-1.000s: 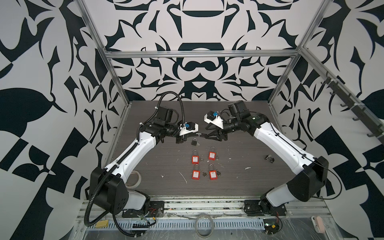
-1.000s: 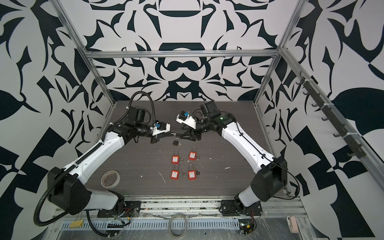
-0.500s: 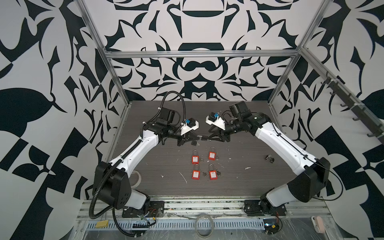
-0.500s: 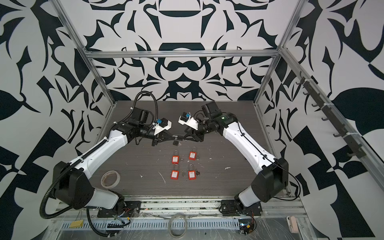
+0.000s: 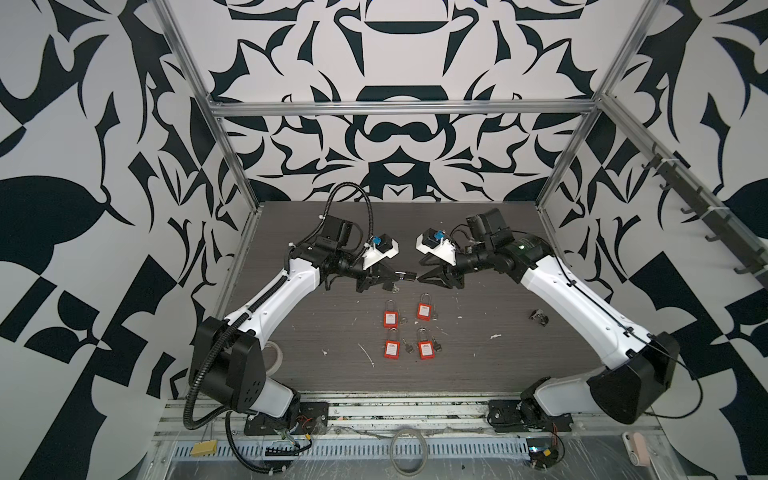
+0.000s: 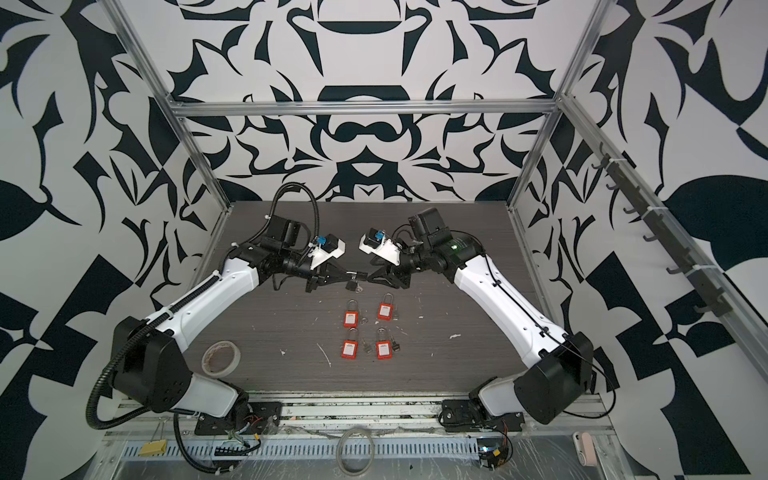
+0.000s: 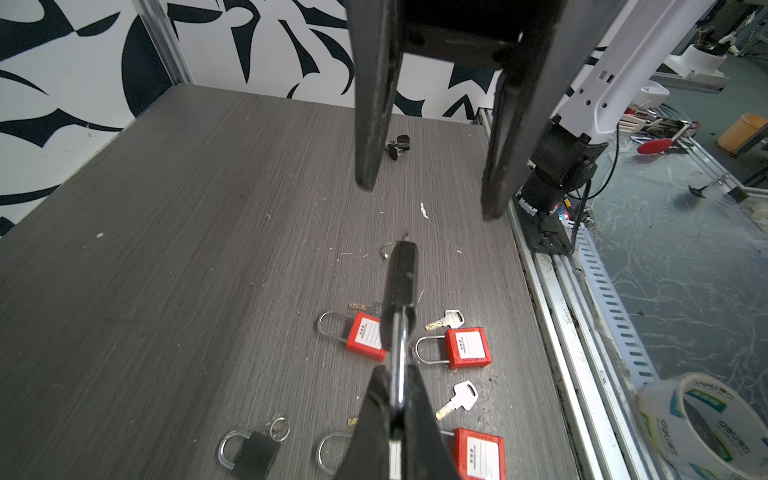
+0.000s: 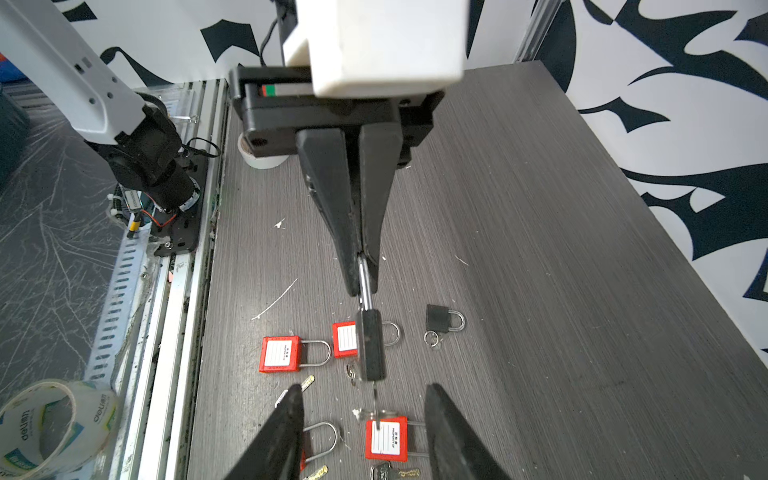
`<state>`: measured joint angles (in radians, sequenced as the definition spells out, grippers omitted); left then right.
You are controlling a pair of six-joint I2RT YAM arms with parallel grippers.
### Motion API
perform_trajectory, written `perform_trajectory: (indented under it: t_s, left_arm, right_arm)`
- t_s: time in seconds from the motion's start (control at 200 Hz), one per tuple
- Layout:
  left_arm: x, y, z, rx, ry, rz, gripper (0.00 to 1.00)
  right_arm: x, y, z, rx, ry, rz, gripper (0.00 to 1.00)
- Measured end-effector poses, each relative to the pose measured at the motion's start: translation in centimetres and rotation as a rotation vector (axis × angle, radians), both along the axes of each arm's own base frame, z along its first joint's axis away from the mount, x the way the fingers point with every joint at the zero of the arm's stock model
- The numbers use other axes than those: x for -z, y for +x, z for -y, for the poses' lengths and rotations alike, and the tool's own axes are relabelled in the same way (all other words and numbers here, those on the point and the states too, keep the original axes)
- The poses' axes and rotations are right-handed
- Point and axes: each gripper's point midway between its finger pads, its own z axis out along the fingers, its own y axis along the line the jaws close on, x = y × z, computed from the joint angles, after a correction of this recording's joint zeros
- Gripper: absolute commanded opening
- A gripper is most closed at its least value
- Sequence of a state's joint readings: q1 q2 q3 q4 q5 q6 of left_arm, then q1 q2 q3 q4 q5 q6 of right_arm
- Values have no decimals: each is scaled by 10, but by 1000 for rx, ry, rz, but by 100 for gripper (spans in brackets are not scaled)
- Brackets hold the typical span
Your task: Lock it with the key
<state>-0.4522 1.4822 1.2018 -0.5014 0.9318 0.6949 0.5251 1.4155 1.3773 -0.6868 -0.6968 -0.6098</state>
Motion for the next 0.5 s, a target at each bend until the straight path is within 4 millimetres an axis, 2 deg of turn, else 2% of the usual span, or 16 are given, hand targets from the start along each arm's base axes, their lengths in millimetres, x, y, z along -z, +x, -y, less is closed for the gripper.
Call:
perform_trajectory:
  t_s: [0.135,0.295,0.5]
  left_arm:
    - [-1,-3,2,15,-9,-4,0]
    - [-2,-7,5,29,-13,-6,0]
    - [-3,-7,6,31,-15,-2,0]
  right_arm:
    - [19,4,-9,-13,-44,-15,45]
    - [42,9,-16,-21,-101,-24,34]
    - [42,8,-18,-38,-102,-7,27]
